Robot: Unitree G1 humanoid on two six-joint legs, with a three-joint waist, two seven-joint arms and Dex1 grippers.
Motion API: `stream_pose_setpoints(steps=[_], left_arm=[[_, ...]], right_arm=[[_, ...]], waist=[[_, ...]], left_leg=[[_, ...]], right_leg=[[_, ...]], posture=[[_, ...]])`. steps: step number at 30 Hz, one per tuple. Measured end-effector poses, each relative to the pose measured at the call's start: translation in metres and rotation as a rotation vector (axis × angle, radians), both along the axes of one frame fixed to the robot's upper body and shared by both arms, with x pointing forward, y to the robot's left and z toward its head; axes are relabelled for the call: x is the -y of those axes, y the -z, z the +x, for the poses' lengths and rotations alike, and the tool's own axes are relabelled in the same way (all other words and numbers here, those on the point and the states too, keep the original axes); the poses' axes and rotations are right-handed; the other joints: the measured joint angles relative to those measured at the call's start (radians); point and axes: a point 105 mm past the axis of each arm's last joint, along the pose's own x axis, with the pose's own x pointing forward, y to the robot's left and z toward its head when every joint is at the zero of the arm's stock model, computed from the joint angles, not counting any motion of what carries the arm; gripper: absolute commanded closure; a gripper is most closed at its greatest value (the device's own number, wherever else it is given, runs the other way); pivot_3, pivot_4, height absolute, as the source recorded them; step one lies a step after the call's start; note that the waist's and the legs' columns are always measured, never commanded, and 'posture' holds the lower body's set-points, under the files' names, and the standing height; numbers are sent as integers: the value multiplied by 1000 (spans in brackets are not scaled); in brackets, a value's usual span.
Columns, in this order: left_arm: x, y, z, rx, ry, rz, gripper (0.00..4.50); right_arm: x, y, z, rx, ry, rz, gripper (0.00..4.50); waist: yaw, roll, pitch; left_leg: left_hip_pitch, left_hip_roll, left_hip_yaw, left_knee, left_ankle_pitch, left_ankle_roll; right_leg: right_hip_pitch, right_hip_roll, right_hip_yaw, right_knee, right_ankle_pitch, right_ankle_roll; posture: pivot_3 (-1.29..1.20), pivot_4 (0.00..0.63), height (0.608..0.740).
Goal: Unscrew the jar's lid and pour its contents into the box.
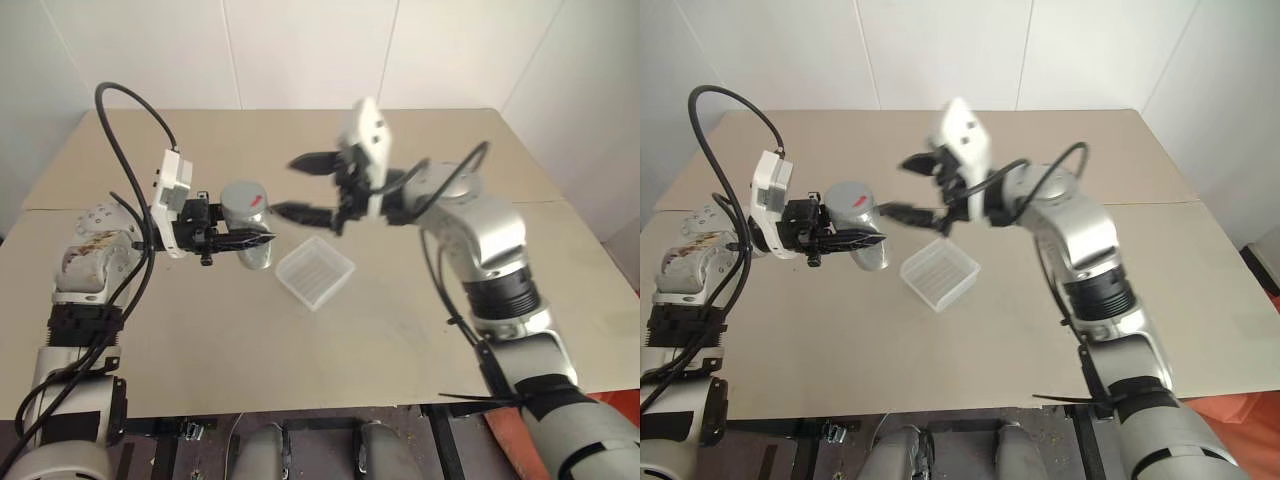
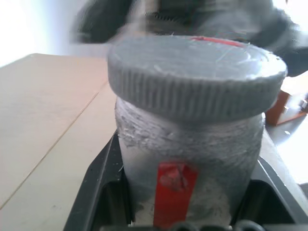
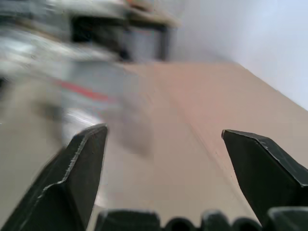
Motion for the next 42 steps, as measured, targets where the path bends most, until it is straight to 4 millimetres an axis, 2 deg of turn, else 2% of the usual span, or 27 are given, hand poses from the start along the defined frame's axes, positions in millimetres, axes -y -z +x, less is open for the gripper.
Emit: stream_pose_setpoints(steps=[1, 6, 10, 14, 16, 19, 22, 28, 33, 42], left_arm=[[0, -1, -1, 2, 3, -3, 2564], [1, -1, -1, 1, 12, -8, 2564], [5, 0, 0, 3, 12, -22, 2564], [13, 8, 4, -12, 14, -27, 2564], [14, 9, 6, -10, 12, -34, 2564], [18, 8, 10, -7, 17, -42, 2564], [22, 4, 11, 14, 29, -46, 2564], [22, 5, 11, 11, 28, -45, 2564], [19, 5, 11, 12, 16, -35, 2564], [6, 5, 11, 8, -28, -27, 2564]], right_arm=[[5, 0, 3, -3, 18, 6, 65], [2, -2, -3, 9, -15, 10, 65], [-5, -7, -28, 14, -147, 35, 65], [-23, -19, -59, 39, -290, 60, 65], [-30, -20, -65, 39, -314, 65, 65], [-51, -18, -66, 20, -312, 68, 65], [-68, -13, -58, 22, -265, 34, 65], [-77, -7, -45, -6, -207, 29, 65], [-72, -7, -44, -4, -214, 19, 65], [-37, -6, -41, -10, -202, 18, 65]], waist=[[-2, 0, 0], [-17, 0, 0], [-12, 0, 0], [-7, 0, 0], [-8, 0, 0], [-9, 0, 0], [-9, 0, 0], [-7, 0, 0], [-8, 0, 0], [-8, 0, 0]], left_leg=[[0, 0, 0, 0, 0, 0], [0, 1, 0, -1, 0, 0], [0, 1, 0, 0, 0, 0], [0, 1, 0, 0, 0, 0], [0, 1, 0, 0, 0, 0], [0, 1, 0, 0, 0, 0], [0, 1, 0, 0, 0, 0], [0, 1, 0, 0, 0, 0], [0, 1, 0, 0, 0, 0], [0, 1, 0, 0, 0, 0]], right_leg=[[0, 0, 0, 0, 0, 0], [-1, 1, 1, 0, 0, 0], [-1, 1, 1, 0, 0, 0], [-1, 1, 1, 0, 0, 0], [-1, 1, 1, 1, 0, 0], [-1, 1, 1, 2, 0, 0], [-1, 1, 1, 1, 0, 0], [-1, 1, 1, 0, 0, 0], [-1, 1, 1, 1, 0, 0], [-1, 1, 1, 0, 0, 0]], posture=[[0, 150, 740], [0, 150, 740], [0, 150, 740], [0, 150, 740], [0, 150, 740], [0, 150, 740], [0, 150, 740], [0, 150, 740], [0, 150, 740], [0, 150, 740]])
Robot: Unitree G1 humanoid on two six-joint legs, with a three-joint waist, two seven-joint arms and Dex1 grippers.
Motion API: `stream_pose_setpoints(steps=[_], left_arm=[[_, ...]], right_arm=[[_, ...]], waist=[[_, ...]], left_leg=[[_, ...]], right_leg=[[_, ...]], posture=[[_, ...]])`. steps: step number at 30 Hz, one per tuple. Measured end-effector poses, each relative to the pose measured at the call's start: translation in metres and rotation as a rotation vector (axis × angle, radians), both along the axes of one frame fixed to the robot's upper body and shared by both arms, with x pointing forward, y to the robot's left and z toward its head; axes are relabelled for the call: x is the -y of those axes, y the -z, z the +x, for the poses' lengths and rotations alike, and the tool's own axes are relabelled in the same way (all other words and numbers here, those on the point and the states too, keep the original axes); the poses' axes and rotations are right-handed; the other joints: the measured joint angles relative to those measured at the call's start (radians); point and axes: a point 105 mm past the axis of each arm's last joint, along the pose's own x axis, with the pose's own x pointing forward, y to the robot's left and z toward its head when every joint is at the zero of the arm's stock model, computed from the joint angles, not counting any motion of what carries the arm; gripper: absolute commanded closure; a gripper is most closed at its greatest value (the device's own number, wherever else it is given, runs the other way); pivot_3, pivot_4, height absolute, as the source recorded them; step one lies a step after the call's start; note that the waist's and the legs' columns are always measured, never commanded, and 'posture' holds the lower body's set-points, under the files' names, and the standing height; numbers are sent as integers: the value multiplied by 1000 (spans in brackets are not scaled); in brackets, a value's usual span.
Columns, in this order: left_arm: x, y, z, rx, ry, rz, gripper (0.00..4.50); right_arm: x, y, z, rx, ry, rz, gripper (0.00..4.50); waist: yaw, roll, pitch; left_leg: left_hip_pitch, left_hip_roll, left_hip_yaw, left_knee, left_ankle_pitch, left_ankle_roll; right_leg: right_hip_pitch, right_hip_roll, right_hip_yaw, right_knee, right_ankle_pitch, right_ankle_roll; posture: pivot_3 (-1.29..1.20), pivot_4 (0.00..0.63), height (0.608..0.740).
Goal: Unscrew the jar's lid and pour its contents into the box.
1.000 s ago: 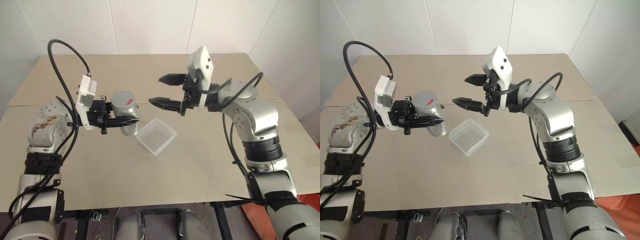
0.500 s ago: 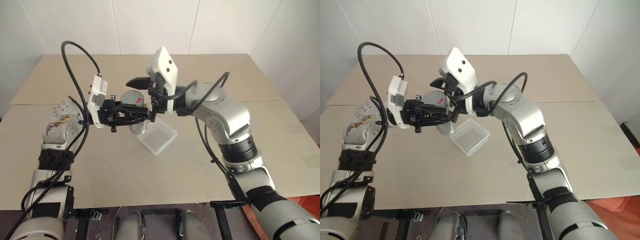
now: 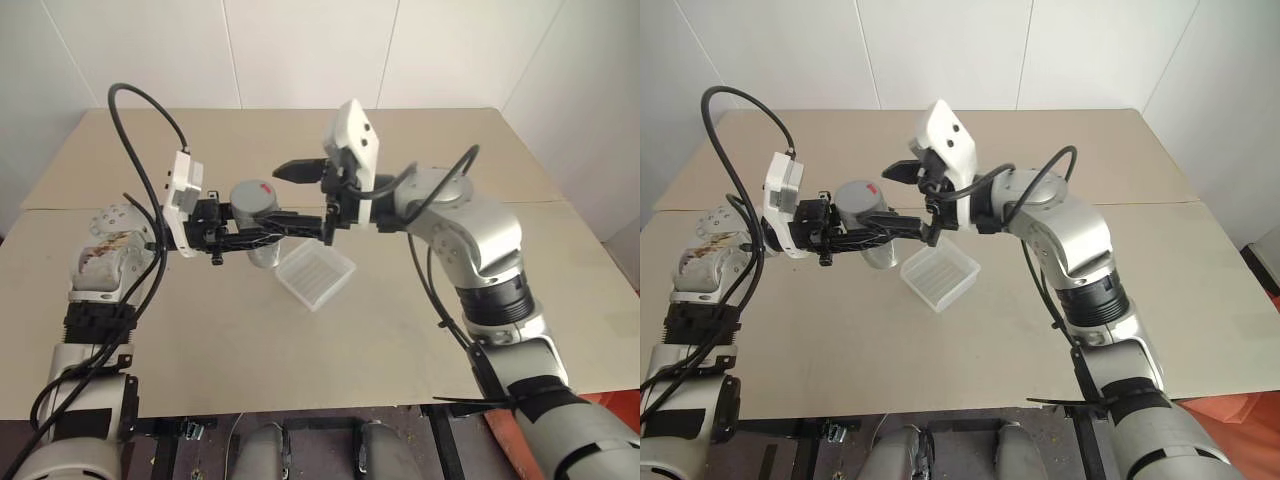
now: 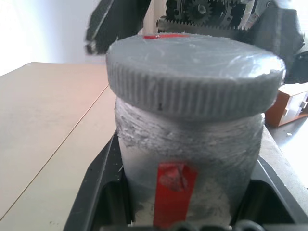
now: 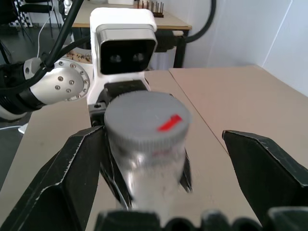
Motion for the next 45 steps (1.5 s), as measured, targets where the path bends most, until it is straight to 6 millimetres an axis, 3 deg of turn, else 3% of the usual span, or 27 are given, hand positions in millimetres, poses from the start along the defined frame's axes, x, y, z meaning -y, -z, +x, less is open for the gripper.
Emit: stream_pose_setpoints(steps=[4, 12, 15, 20, 24, 27, 34, 45], left_arm=[[1, -2, -4, 13, 29, 10, 2564], [2, -2, -5, 10, 38, 13, 2564], [2, -2, -5, 9, 39, 13, 2564], [4, 0, -5, 5, 46, 9, 2564], [7, 1, -5, -4, 53, 4, 2564], [7, 1, -5, -7, 53, 4, 2564], [7, 1, -5, -10, 49, 4, 2564], [5, 2, -5, -8, 28, 10, 2564]], right_arm=[[18, -5, 8, 9, 64, 29, 65], [24, 2, 0, 8, 27, 21, 65], [20, -4, -11, 17, -32, 51, 65], [-4, -13, -25, 28, -93, 94, 65], [-27, -9, -23, 44, -75, 56, 65], [-34, -4, -17, 31, -42, 44, 65], [-35, -2, -10, 28, -15, 31, 65], [-16, 1, -11, 34, -22, -5, 65]], waist=[[1, 0, 0], [0, 0, 0], [0, 0, 0], [-3, 0, 0], [-2, 0, 0], [2, 0, 0], [0, 0, 0], [0, 0, 0]], left_leg=[[0, 0, 0, 0, 0, 0], [0, 0, 0, 0, 0, 0], [0, 0, 0, 0, 0, 0], [0, 0, 0, 0, 0, 0], [0, 0, 0, 0, 0, 0], [0, 0, 0, 0, 0, 0], [0, 0, 0, 0, 0, 0], [0, 0, 0, 0, 0, 0]], right_leg=[[0, 0, 0, 0, 0, 0], [0, 0, 0, 0, 0, 0], [0, 0, 0, 0, 0, 0], [0, 0, 0, 1, 0, 0], [0, 0, 0, 0, 0, 0], [0, 0, 0, 0, 0, 0], [0, 0, 0, 0, 0, 0], [0, 0, 0, 0, 0, 0]], posture=[[0, 150, 740], [0, 150, 740], [0, 150, 740], [0, 150, 740], [0, 150, 740], [0, 150, 740], [0, 150, 740], [0, 150, 740]])
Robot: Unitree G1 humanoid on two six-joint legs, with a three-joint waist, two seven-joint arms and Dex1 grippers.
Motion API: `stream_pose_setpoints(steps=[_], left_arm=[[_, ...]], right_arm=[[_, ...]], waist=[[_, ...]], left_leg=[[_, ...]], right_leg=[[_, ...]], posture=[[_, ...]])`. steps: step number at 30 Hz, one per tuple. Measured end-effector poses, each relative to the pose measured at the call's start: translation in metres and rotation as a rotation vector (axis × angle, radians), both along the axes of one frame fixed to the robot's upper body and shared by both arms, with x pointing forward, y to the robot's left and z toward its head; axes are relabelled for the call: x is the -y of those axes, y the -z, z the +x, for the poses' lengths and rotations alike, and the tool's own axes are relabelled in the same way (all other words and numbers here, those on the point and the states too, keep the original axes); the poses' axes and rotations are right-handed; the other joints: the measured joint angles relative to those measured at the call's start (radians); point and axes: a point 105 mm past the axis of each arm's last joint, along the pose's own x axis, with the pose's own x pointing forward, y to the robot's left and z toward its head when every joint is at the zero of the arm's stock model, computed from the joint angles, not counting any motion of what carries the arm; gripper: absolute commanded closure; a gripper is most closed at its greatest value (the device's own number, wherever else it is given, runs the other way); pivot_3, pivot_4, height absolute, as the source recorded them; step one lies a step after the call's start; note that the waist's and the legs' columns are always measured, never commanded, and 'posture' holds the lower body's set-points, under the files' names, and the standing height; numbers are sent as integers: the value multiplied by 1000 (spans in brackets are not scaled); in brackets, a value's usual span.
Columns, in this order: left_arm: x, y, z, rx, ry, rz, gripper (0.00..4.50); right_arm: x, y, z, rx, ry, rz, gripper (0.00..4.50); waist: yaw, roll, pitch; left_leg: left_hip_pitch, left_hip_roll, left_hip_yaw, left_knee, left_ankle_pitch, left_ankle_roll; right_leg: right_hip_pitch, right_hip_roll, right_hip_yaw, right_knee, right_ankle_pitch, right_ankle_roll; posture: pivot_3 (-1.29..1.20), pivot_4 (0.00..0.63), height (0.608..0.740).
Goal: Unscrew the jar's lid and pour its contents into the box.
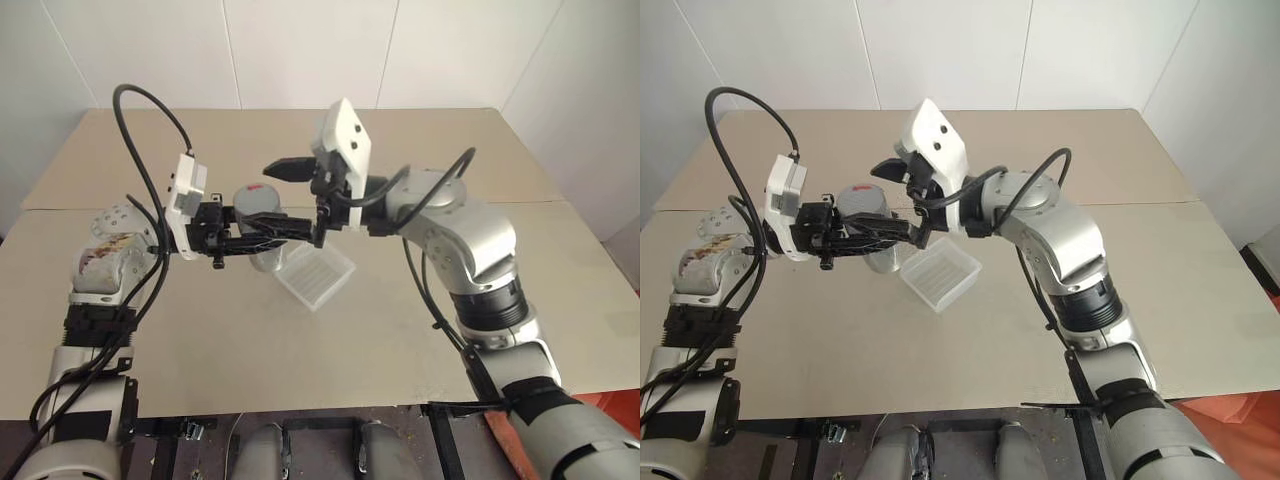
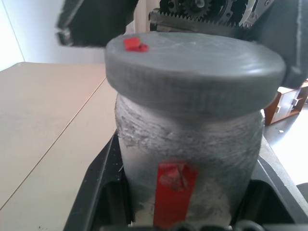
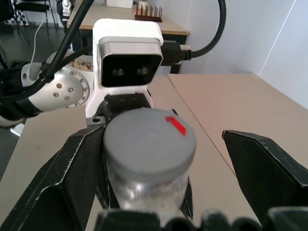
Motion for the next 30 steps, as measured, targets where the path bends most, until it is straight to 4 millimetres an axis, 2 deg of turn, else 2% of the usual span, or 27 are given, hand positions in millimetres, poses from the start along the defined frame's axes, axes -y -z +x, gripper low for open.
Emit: stream_pose_setpoints(steps=[5, 9, 18, 23, 30], left_arm=[[-4, -3, 0, 9, -16, 1, 2564], [-4, -2, -2, 5, 0, -3, 2564], [-3, -3, -3, 10, 10, 2, 2564], [-2, -3, -3, 11, 12, 3, 2564], [0, -2, -4, 10, 18, 5, 2564]], right_arm=[[11, 2, 4, -7, 27, -6, 65], [26, -3, 11, -2, 79, 18, 65], [37, 3, 8, -19, 66, 12, 65], [25, -3, -14, -2, -58, 41, 65], [1, -6, -16, -14, -75, 56, 65]], waist=[[0, 0, 0], [2, 0, 0], [1, 0, 0], [-2, 0, 0], [-1, 0, 0]], left_leg=[[0, 0, 0, 0, 0, 0], [0, 0, 0, 0, 0, 0], [0, 0, 0, 0, 0, 0], [0, 0, 0, 0, 0, 0], [0, 0, 0, 0, 0, 0]], right_leg=[[0, 0, 0, 0, 0, 0], [0, 0, 0, 0, 0, 0], [0, 0, 0, 0, 0, 0], [0, 0, 0, 0, 0, 0], [0, 0, 0, 0, 0, 0]], posture=[[0, 150, 740], [0, 150, 740], [0, 150, 740], [0, 150, 740], [0, 150, 740]])
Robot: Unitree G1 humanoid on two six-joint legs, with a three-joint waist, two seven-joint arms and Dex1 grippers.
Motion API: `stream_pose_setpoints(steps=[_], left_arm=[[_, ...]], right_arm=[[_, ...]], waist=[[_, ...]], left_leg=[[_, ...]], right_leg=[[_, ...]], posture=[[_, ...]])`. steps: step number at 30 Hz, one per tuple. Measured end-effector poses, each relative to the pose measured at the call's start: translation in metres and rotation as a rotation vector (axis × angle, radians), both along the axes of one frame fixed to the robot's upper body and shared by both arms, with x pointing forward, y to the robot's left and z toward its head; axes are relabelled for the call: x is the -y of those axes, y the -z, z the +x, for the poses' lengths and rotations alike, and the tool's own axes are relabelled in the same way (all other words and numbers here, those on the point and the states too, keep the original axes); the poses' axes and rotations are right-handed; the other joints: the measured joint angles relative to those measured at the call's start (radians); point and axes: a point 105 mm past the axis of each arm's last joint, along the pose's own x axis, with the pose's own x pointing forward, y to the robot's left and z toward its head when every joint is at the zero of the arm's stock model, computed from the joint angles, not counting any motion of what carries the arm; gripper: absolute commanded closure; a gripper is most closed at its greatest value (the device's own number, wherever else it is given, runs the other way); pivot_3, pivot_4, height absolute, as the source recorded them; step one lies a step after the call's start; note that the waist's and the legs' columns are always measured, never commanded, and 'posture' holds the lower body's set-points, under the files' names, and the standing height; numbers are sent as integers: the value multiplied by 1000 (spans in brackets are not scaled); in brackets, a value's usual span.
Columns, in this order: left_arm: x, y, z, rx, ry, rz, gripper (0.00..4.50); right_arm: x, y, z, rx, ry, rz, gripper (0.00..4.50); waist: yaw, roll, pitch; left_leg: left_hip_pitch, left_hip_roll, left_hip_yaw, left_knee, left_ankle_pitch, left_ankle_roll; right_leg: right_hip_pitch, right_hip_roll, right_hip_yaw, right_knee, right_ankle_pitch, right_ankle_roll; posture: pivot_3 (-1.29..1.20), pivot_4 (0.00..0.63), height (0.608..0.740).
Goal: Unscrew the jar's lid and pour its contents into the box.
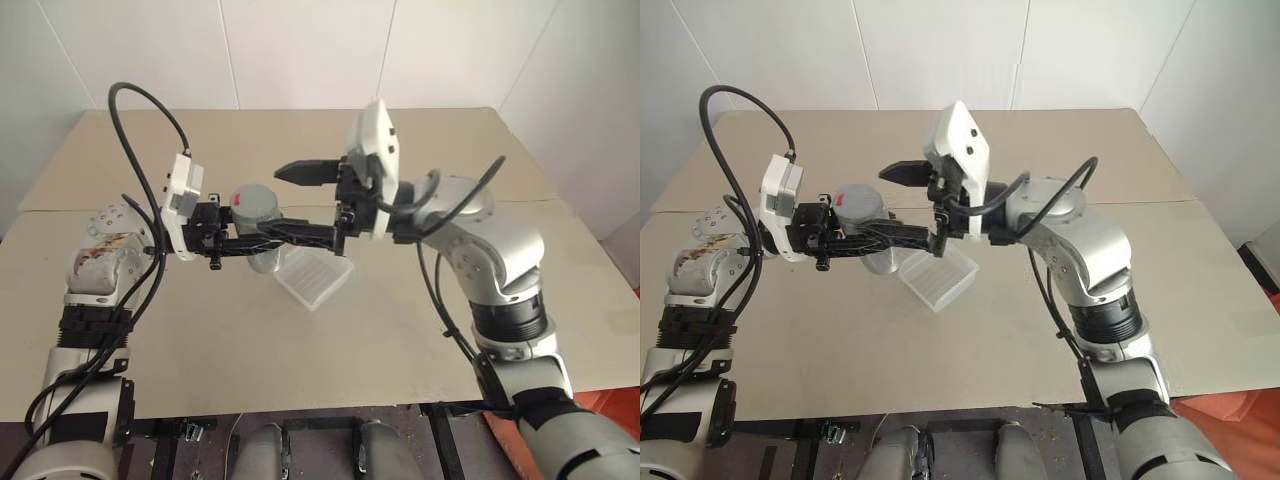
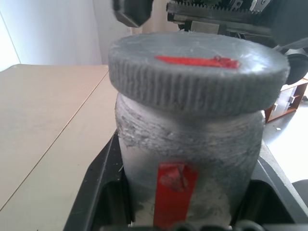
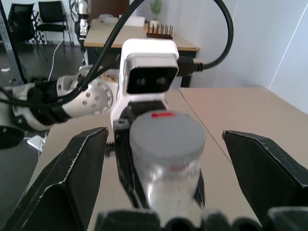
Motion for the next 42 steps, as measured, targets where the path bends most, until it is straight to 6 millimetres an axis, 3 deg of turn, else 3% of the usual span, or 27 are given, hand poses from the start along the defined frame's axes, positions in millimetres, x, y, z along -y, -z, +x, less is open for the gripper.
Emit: stream_pose_setpoints(steps=[8, 11, 14, 20, 23, 25, 28, 30, 36, 38, 41, 42], left_arm=[[0, 0, 0, 0, -1, 0, 2564], [0, 1, 0, 0, -1, 1, 2564], [0, 1, 0, -1, -9, -1, 2564], [0, 0, -1, 8, -6, 1, 2564], [1, -1, -2, 18, -5, 4, 2564], [0, 1, -1, 14, -13, 2, 2564], [-2, 3, 2, 10, -42, -2, 2564], [-4, 5, 4, 8, -70, -8, 2564], [-12, 8, 12, 9, -168, -36, 2564], [-12, 7, 15, 18, -196, -48, 2564], [-10, 7, 18, 32, -229, -54, 2564], [-10, 7, 20, 35, -243, -59, 2564]], right_arm=[[-14, 7, 8, -29, 20, -32, 65], [-16, 5, 8, -32, 15, -32, 681], [-18, 7, 7, -48, 5, -33, 1651], [-16, 5, 7, -98, -8, -7, 1735], [-5, -5, 11, -130, 13, 55, 1735], [15, -19, 23, -113, 105, 113, 1735], [50, -23, 36, -70, 258, 127, 1735], [80, -4, 46, -50, 395, 108, 1735], [148, 96, 54, -114, 714, -106, 1735], [156, 128, 49, -154, 763, -181, 1735], [159, 162, 44, -213, 790, -241, 1735], [159, 170, 44, -232, 798, -248, 1005]], waist=[[2, 0, 0], [1, 0, 0], [1, 0, 0], [1, 0, 0], [3, 0, 0], [7, 0, 0], [8, 0, 0], [8, 0, 0], [4, 0, 0], [-1, 0, 0], [-3, 0, 0], [-3, 0, 0]], left_leg=[[0, 0, 0, 0, 0, 0], [0, 0, 0, 0, 0, 0], [0, 0, 0, 0, 0, 0], [0, 0, 0, 0, 0, 0], [0, 0, 0, 0, 0, 0], [0, 0, 0, 0, 0, 0], [0, 0, 0, 0, 0, 0], [0, 0, 0, -1, 0, 0], [0, 0, 1, -1, 0, 1], [0, 0, 1, -1, 0, 1], [1, -1, 1, 0, 0, 1], [2, -1, 1, 0, 0, 0]], right_leg=[[0, 0, 0, 0, 0, 0], [0, 0, 0, 0, 0, 0], [0, 0, 0, 0, 0, 0], [0, 0, 0, 0, 0, 0], [0, 0, 0, 0, 0, 0], [1, 0, 0, 0, 0, 0], [1, -1, -1, -1, 0, 0], [1, 0, -1, -2, 0, 0], [1, -1, 1, -2, 0, 0], [0, -1, 2, -2, 0, 0], [0, 0, 3, -4, 0, 0], [1, 0, 3, -4, 0, 0]], posture=[[0, 150, 740], [0, 150, 740], [0, 150, 740], [0, 150, 740], [0, 150, 740], [0, 150, 740], [0, 150, 740], [0, 150, 740], [0, 150, 740], [0, 150, 740], [0, 150, 740], [0, 150, 740]])
